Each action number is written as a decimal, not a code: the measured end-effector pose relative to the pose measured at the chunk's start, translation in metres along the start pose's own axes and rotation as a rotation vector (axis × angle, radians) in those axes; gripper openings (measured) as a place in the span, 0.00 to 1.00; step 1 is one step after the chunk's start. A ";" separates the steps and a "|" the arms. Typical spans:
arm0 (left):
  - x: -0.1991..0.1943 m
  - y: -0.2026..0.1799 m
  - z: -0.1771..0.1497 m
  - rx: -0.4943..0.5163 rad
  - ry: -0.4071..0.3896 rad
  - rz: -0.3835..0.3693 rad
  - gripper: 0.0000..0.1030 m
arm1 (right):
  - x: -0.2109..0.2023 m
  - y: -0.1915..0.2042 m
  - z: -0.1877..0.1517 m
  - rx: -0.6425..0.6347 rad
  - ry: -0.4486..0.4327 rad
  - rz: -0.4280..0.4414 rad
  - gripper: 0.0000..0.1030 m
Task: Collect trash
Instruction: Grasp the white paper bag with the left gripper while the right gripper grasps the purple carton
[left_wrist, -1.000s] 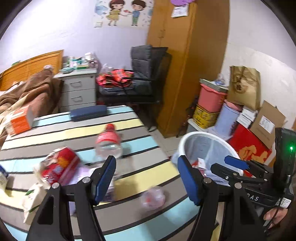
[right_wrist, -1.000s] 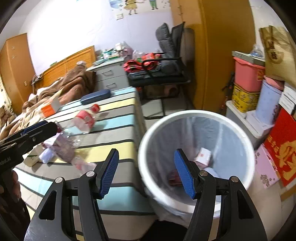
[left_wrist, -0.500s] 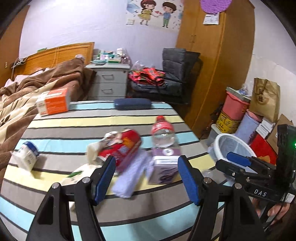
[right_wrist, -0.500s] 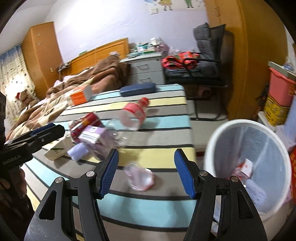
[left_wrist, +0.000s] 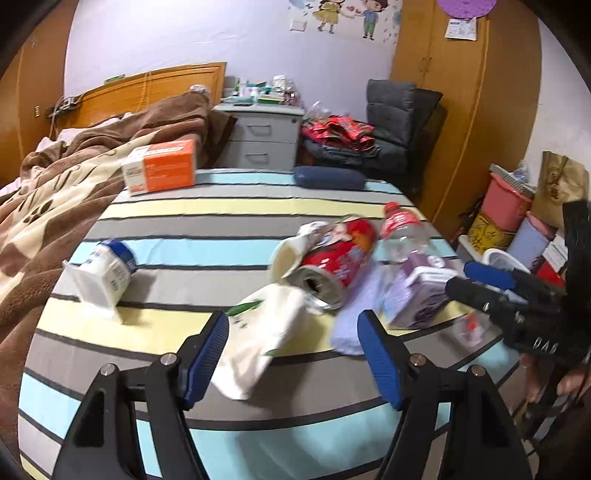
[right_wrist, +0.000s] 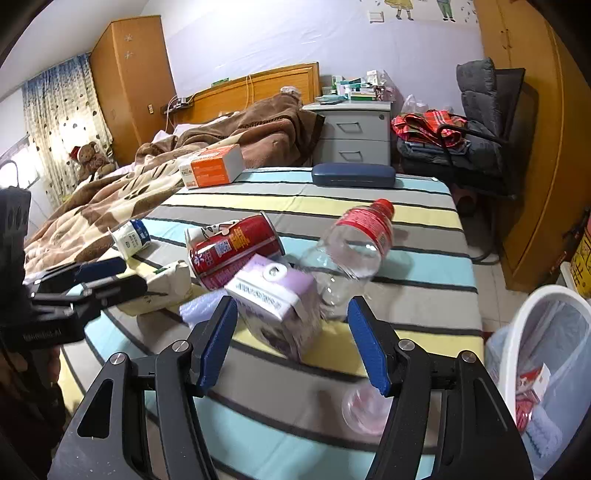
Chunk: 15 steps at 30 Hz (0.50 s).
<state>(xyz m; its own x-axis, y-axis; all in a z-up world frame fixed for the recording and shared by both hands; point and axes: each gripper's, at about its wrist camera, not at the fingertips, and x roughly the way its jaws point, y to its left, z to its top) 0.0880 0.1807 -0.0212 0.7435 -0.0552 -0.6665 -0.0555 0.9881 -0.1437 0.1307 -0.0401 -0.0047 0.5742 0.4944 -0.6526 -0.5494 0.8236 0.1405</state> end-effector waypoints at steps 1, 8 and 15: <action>0.001 0.003 -0.001 -0.008 0.009 -0.003 0.72 | 0.003 0.001 0.002 -0.003 0.006 0.006 0.62; 0.013 0.017 -0.003 0.013 0.046 0.019 0.74 | 0.013 0.003 0.006 -0.030 0.029 0.028 0.62; 0.035 0.026 0.000 0.041 0.122 -0.018 0.74 | 0.017 0.008 0.004 -0.069 0.075 0.088 0.62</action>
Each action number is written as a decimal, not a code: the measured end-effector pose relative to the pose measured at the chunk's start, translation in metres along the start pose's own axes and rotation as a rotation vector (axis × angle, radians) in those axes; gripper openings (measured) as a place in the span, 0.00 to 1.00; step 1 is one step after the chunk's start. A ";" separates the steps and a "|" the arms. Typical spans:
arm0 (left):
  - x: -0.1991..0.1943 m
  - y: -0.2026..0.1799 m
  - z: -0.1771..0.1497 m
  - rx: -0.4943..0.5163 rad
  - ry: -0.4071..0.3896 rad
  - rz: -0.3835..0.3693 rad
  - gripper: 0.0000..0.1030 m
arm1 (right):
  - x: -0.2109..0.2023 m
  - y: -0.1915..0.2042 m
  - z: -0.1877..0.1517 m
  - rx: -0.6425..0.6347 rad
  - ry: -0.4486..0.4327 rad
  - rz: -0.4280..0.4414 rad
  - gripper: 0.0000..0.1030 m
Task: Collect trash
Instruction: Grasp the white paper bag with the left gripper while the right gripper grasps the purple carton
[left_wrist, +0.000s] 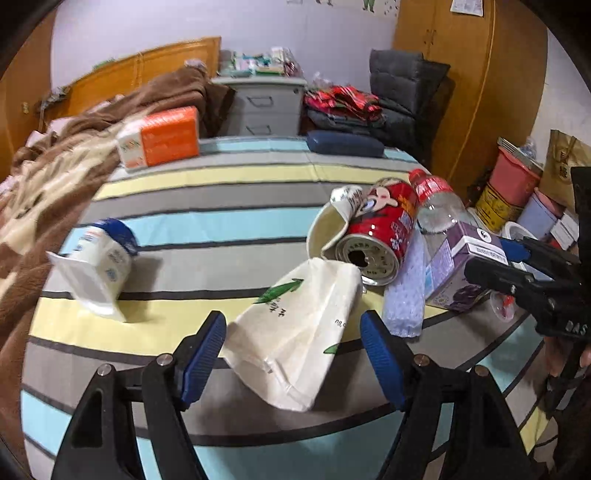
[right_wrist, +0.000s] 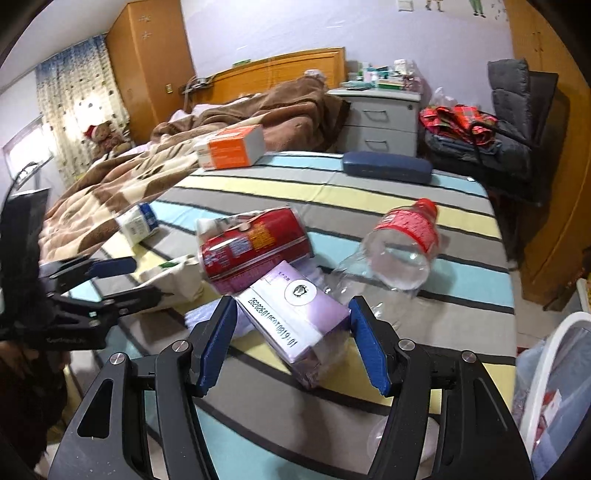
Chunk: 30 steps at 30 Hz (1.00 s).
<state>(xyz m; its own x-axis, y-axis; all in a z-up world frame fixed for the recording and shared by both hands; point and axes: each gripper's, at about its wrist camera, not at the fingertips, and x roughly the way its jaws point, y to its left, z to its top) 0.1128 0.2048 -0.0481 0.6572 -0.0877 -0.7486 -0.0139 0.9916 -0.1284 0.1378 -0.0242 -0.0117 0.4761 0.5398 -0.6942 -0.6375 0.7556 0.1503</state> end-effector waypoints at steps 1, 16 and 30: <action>0.002 0.002 0.000 -0.005 0.010 -0.003 0.74 | 0.000 0.002 0.000 -0.013 0.007 0.001 0.62; 0.011 0.018 0.006 -0.044 0.013 0.011 0.74 | 0.004 -0.005 -0.002 0.045 0.025 -0.022 0.62; 0.017 0.011 0.005 -0.049 0.050 -0.073 0.56 | 0.002 -0.006 -0.005 0.074 0.013 -0.011 0.49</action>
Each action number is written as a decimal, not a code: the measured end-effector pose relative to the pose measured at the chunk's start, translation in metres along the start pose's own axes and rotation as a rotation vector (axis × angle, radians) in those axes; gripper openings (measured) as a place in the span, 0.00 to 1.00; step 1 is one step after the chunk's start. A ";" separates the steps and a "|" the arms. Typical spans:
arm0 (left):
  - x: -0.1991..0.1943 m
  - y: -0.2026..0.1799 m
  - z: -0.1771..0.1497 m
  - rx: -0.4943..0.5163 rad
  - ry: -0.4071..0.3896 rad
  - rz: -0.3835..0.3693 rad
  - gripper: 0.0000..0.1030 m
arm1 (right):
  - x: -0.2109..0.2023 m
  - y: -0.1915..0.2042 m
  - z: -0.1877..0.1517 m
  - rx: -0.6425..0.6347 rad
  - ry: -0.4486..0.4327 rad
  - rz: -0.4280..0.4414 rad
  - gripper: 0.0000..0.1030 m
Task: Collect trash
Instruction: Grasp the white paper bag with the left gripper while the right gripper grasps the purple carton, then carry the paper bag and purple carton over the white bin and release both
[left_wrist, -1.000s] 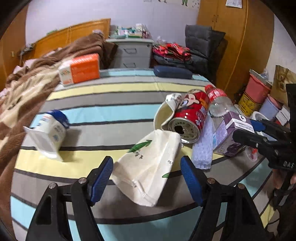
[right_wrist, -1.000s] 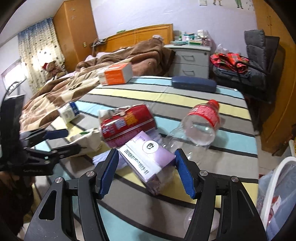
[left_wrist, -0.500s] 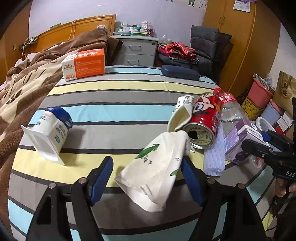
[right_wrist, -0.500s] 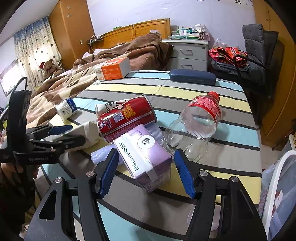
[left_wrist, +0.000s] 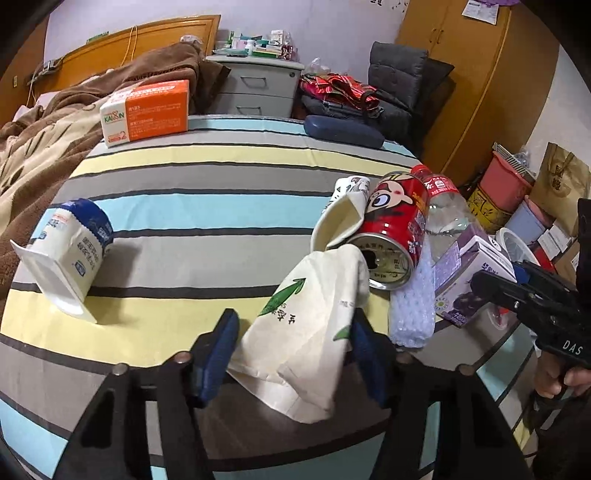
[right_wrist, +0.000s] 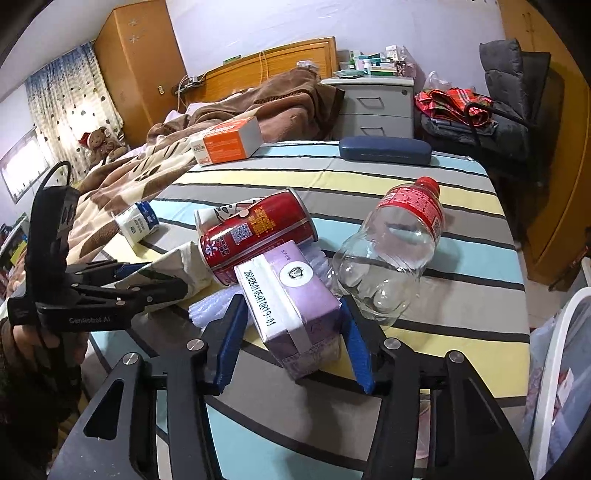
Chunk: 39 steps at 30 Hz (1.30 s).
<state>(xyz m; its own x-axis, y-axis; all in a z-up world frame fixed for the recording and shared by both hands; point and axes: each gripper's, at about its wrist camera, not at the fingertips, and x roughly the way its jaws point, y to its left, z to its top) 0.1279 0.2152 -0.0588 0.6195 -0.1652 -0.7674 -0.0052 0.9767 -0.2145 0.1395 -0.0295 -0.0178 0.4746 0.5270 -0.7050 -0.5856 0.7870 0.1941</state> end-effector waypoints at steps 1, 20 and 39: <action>-0.001 0.000 0.000 -0.006 -0.002 -0.006 0.54 | 0.000 0.001 0.000 -0.001 0.000 0.000 0.48; -0.026 -0.019 -0.004 -0.019 -0.083 -0.022 0.36 | -0.017 0.003 -0.004 0.023 -0.075 -0.012 0.44; -0.052 -0.102 0.009 0.117 -0.154 -0.092 0.36 | -0.073 -0.033 -0.016 0.116 -0.199 -0.097 0.44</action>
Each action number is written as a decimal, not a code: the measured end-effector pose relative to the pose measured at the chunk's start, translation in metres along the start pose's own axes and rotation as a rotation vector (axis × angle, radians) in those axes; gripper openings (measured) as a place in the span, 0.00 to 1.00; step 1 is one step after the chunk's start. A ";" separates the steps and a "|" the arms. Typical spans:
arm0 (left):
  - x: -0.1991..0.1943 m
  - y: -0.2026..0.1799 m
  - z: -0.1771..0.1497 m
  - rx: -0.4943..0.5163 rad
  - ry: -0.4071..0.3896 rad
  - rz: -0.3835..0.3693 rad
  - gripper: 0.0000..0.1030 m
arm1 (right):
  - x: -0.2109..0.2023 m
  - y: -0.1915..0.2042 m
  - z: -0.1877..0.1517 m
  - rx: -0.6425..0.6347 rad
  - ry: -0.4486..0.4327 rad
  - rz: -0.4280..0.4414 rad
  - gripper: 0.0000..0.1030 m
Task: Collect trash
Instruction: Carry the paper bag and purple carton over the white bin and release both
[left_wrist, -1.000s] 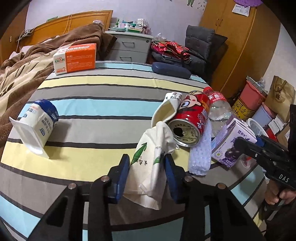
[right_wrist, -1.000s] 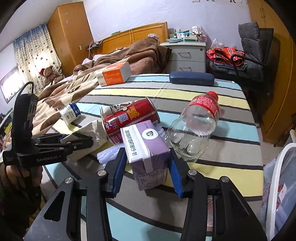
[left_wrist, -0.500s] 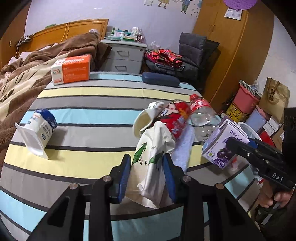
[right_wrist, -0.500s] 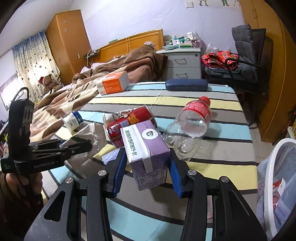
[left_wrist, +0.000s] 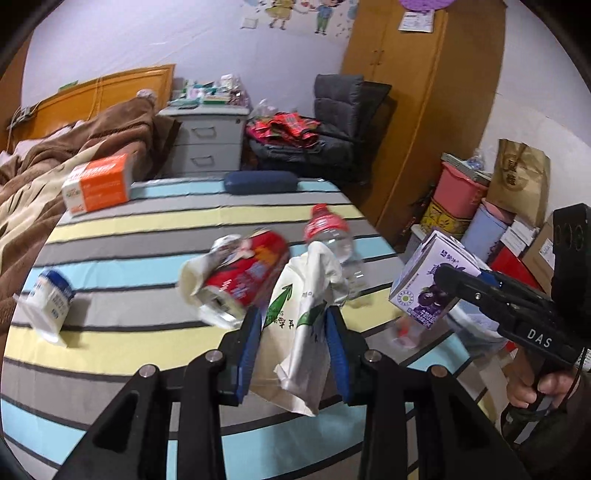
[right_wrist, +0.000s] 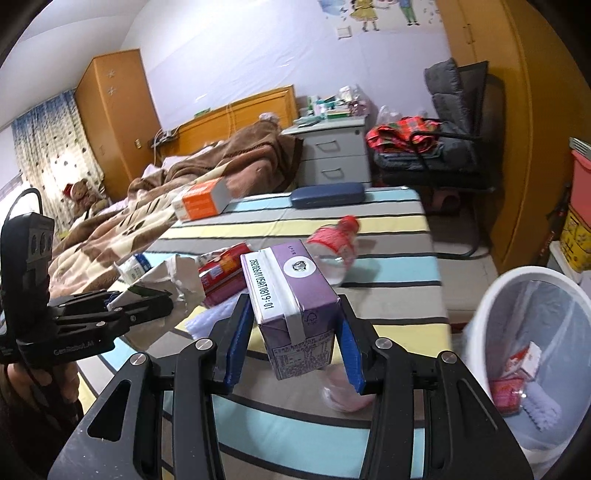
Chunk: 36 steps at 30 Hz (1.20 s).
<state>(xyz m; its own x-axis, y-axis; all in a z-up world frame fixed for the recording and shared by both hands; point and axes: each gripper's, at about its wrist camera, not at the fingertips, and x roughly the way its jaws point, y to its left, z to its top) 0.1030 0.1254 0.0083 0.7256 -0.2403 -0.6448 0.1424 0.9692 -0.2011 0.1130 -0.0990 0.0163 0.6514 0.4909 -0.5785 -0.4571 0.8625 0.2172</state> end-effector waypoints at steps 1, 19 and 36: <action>0.001 -0.006 0.002 0.009 -0.001 -0.005 0.36 | -0.003 -0.003 0.000 0.005 -0.005 -0.009 0.44; 0.039 -0.123 0.031 0.165 0.010 -0.171 0.36 | -0.058 -0.074 -0.008 0.105 -0.074 -0.195 0.44; 0.099 -0.222 0.036 0.263 0.101 -0.293 0.36 | -0.076 -0.136 -0.027 0.201 -0.035 -0.399 0.44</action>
<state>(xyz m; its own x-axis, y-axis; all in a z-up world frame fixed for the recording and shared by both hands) 0.1681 -0.1119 0.0157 0.5607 -0.4995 -0.6604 0.5100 0.8366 -0.1999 0.1092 -0.2573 0.0093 0.7746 0.1154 -0.6219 -0.0409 0.9903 0.1327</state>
